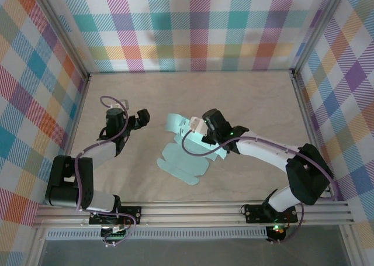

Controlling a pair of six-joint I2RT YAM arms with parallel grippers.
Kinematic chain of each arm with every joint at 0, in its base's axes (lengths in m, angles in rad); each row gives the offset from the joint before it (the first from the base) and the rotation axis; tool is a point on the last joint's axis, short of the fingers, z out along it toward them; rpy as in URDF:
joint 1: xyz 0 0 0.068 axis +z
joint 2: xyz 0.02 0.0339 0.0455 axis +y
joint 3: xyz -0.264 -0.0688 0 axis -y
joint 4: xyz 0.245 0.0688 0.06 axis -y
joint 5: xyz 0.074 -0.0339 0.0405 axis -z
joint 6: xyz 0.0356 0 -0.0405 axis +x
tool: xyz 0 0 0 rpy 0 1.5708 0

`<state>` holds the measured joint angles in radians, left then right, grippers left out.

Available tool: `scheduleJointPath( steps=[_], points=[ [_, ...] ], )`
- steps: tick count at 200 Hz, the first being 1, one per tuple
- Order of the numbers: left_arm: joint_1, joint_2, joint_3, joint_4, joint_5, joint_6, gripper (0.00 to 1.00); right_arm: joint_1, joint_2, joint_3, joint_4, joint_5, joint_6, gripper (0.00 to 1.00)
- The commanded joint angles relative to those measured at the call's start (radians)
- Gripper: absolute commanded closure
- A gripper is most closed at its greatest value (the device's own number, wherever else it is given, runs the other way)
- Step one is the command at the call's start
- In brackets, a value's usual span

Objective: Fold the paper box

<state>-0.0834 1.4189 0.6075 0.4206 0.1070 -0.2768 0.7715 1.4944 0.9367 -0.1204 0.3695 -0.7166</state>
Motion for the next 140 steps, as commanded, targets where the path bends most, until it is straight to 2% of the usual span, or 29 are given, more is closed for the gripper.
scheduleJointPath(
  steps=[1, 18, 48, 63, 105, 140],
  points=[
    [0.010, 0.008, 0.023, 0.042, 0.027, -0.011, 0.00, 0.048, -0.032, -0.064, 0.176, 0.187, -0.116, 1.00],
    [0.010, 0.002, 0.019, 0.036, 0.026, 0.012, 0.00, 0.072, -0.048, -0.079, 0.214, 0.263, -0.096, 1.00],
    [0.011, -0.002, 0.015, 0.027, 0.015, 0.034, 0.00, 0.079, -0.073, -0.046, 0.070, 0.287, 0.022, 1.00],
    [0.011, 0.002, 0.010, 0.044, 0.009, 0.034, 0.00, 0.083, -0.061, -0.045, 0.067, 0.331, 0.051, 1.00],
    [0.011, 0.009, 0.006, 0.061, 0.008, 0.041, 0.00, 0.121, -0.035, -0.124, 0.119, 0.319, -0.082, 1.00],
    [0.011, 0.027, 0.011, 0.067, 0.040, 0.036, 0.00, 0.146, -0.035, -0.189, 0.263, 0.332, -0.228, 1.00]
  ],
)
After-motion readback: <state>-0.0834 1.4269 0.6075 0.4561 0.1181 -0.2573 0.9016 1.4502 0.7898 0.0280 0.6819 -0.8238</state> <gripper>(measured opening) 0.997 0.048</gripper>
